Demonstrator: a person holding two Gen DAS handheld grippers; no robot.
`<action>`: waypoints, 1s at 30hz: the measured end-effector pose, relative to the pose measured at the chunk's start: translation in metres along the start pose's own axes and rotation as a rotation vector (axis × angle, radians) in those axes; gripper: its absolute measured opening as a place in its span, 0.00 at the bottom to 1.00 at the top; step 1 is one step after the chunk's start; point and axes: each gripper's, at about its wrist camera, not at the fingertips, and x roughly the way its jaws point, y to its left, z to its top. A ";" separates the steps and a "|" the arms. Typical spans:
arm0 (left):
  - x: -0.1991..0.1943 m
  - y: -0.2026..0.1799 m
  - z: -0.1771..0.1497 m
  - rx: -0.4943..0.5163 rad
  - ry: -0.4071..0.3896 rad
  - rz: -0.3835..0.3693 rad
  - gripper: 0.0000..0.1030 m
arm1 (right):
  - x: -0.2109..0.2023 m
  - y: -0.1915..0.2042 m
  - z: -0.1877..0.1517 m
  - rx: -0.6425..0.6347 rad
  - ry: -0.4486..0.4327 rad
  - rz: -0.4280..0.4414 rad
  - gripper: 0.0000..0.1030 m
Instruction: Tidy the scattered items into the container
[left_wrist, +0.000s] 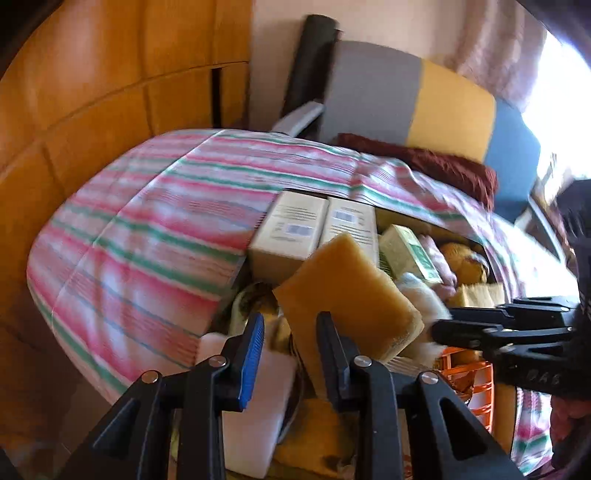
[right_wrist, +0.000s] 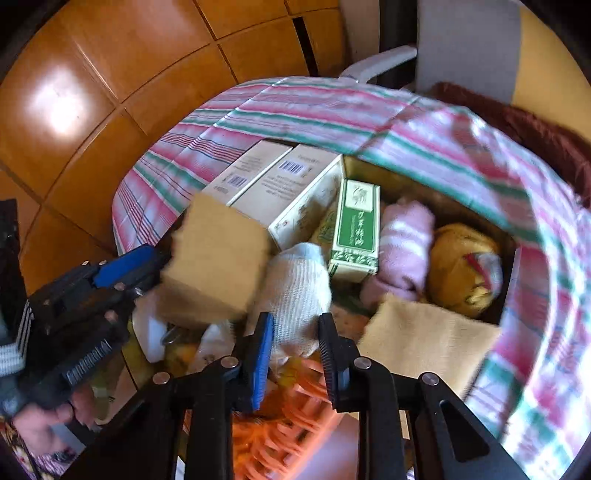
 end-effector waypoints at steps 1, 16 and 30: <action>0.002 -0.018 0.002 0.112 -0.001 0.080 0.20 | -0.001 0.001 -0.001 0.002 -0.013 -0.007 0.28; -0.073 0.004 -0.035 -0.099 -0.073 -0.257 0.24 | -0.065 0.009 -0.099 0.015 -0.067 -0.060 0.15; -0.055 -0.012 -0.070 -0.047 -0.006 -0.231 0.24 | -0.074 -0.012 -0.096 0.132 -0.192 0.006 0.14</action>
